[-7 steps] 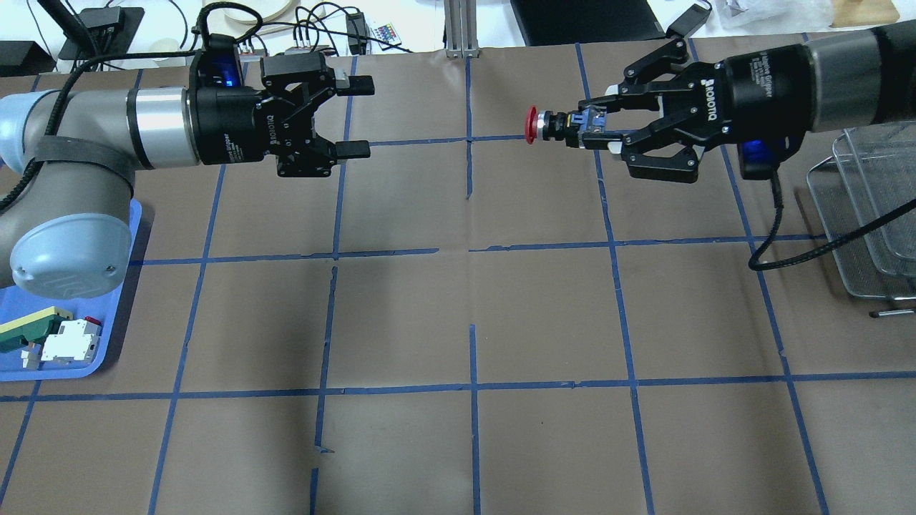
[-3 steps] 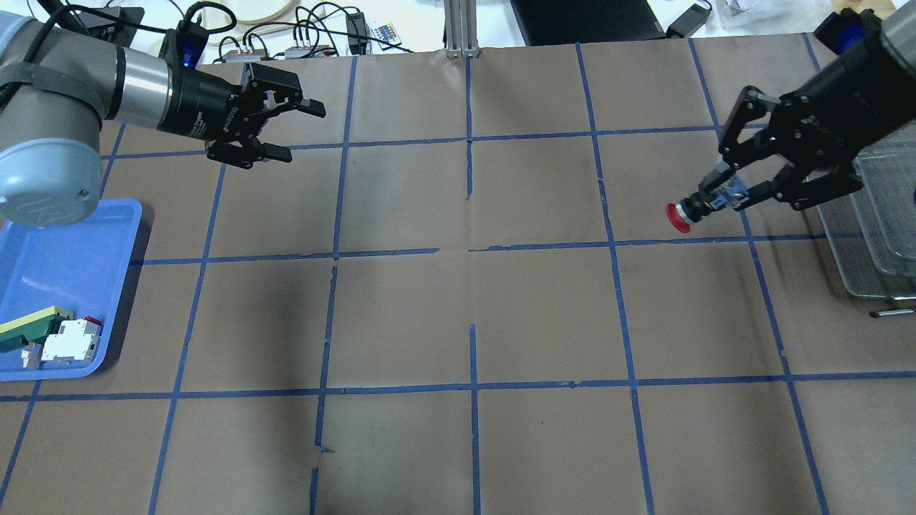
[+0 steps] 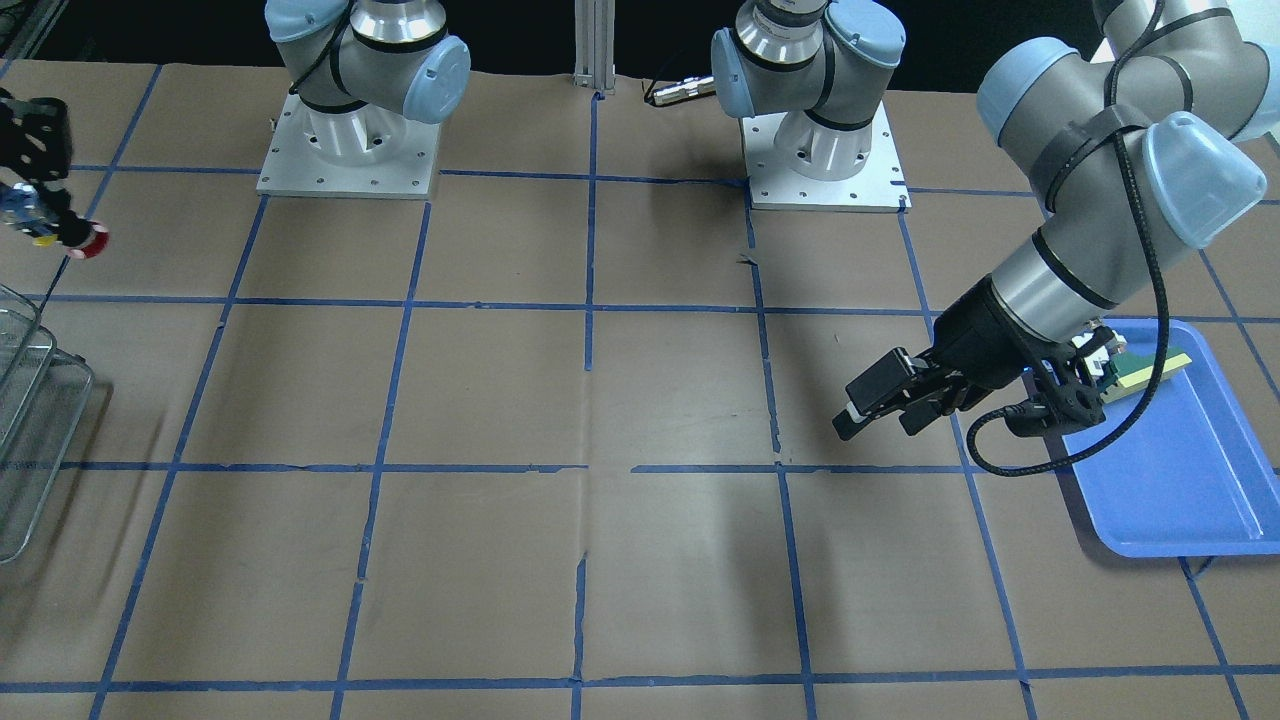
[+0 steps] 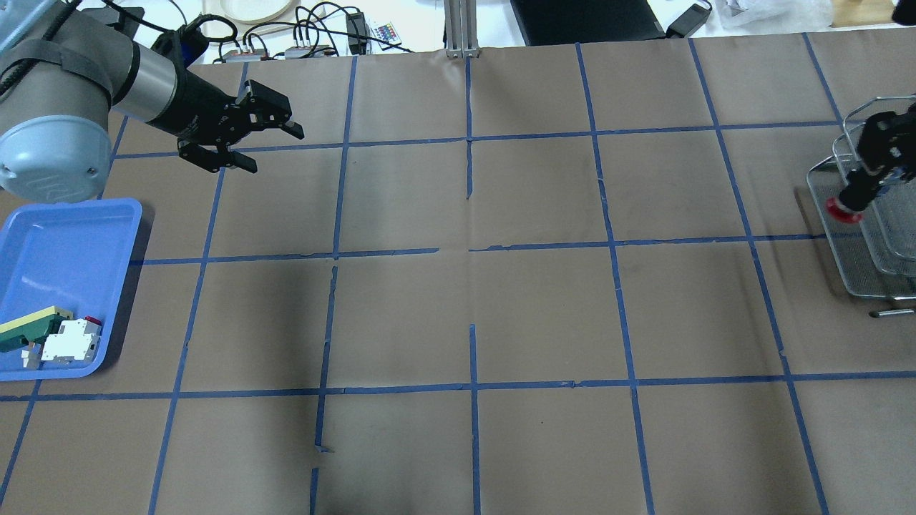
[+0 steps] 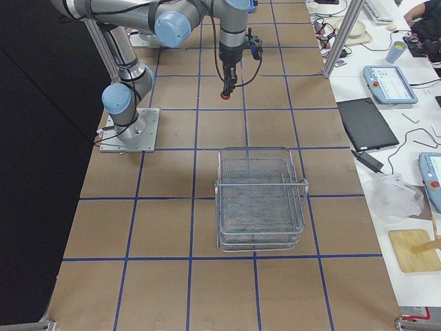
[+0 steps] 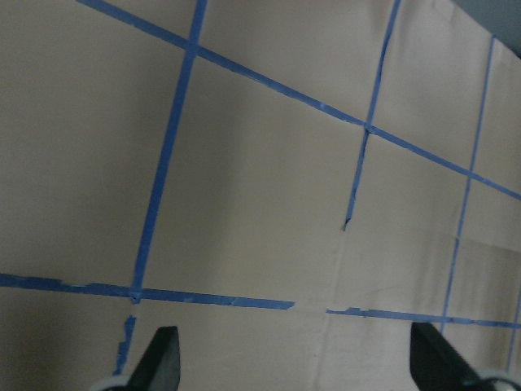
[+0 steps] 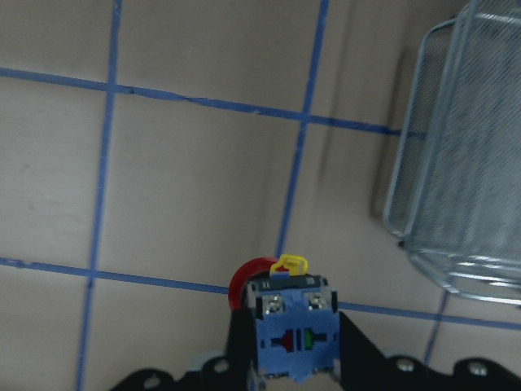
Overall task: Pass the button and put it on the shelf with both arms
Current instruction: 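Carry the button with the right gripper into the mesh basket while the left arm retracts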
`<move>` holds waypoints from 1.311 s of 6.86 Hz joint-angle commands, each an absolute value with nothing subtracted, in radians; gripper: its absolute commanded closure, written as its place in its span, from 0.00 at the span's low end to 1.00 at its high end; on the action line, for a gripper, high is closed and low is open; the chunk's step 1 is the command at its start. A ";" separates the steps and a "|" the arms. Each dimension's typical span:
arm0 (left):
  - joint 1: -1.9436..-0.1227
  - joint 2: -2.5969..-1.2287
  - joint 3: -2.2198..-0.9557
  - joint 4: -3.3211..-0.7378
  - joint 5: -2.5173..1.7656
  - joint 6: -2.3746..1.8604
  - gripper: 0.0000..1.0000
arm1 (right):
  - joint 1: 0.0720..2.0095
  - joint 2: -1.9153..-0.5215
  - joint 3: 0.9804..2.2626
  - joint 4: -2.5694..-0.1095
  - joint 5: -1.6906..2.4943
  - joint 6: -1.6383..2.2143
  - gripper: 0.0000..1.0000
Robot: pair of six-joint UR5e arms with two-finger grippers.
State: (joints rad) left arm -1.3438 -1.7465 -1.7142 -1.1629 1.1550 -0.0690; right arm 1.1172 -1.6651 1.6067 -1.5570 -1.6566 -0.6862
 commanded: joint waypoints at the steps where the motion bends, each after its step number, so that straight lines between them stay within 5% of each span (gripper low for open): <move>1: -1.382 -1.763 -1.625 -1.245 1.364 -0.034 0.00 | 1.024 -1.596 1.609 -1.783 -1.764 -0.940 1.00; 5: -1.503 -1.747 -1.329 -1.648 1.591 0.085 0.00 | 0.966 -1.422 1.609 -1.971 -1.746 -0.809 1.00; 9: -1.487 -1.640 -1.497 -1.560 1.595 0.106 0.00 | 0.963 -1.359 1.608 -2.040 -1.746 -0.752 0.99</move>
